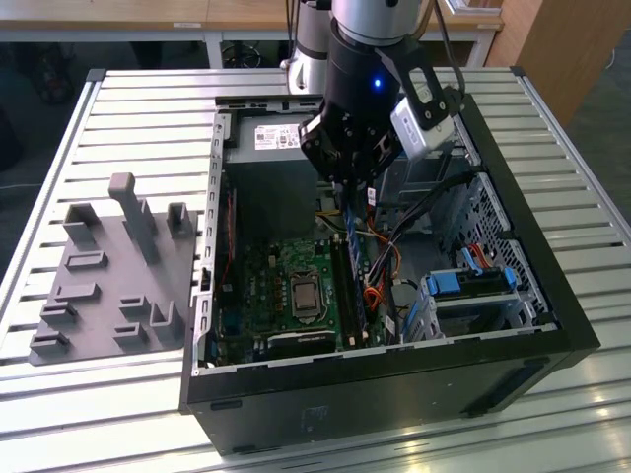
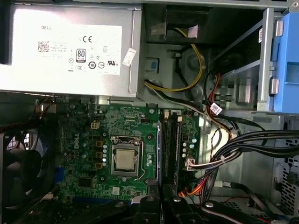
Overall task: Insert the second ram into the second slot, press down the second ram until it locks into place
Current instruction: 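Press down the second ram until it locks into place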
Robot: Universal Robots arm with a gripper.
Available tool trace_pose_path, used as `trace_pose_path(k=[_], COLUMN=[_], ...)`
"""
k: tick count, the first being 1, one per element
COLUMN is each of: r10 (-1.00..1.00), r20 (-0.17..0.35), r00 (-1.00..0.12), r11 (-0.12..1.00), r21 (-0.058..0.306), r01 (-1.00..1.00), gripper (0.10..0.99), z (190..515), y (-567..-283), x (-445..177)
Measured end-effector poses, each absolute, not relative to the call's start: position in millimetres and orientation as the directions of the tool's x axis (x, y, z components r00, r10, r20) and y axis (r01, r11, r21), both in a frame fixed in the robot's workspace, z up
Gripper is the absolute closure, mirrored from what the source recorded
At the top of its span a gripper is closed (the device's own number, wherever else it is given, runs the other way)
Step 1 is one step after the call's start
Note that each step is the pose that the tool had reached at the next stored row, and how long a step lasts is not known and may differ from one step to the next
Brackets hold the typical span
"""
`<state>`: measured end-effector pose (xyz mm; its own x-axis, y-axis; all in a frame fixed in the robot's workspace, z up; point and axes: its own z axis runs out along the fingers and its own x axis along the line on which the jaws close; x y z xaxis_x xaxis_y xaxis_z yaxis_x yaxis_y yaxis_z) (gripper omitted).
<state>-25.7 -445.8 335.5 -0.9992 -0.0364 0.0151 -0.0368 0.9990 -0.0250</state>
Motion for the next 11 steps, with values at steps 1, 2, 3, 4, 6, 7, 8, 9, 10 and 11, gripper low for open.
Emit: trace_pose_path(k=[1,2,3,4,6,7,8,9,10,11], r10=[-0.036,-0.036,-0.036,-0.036,-0.036,-0.036,-0.036,-0.036,-0.036,-0.036], r20=[0.015,0.015,0.015,0.015,0.015,0.015,0.016,0.016,0.016,0.016], r00=[-0.999,-0.999,-0.999,-0.999,-0.999,-0.999,-0.999,-0.999,-0.999,-0.999], r11=[0.999,0.999,0.999,0.999,0.999,0.999,0.999,0.999,0.999,0.999], r21=[-0.025,-0.025,-0.025,-0.025,-0.024,-0.024,-0.025,-0.025,-0.025,-0.025], r01=[-0.037,-0.037,-0.037,-0.037,-0.037,-0.037,-0.037,-0.037,-0.037,-0.037], gripper=[0.949,0.949,0.949,0.949,0.949,0.949,0.949,0.949,0.949,0.949], z=[335.2,335.0,334.9,334.8,334.2,333.7,333.5,333.3,333.2,333.1], y=[-445.9,-445.9,-445.9,-445.9,-445.8,-445.8,-445.9,-445.9,-445.9,-445.9], x=[-25.7,-25.9,-25.9,-25.9,-26.0,-26.0,-26.0,-26.0,-26.0,-26.0])
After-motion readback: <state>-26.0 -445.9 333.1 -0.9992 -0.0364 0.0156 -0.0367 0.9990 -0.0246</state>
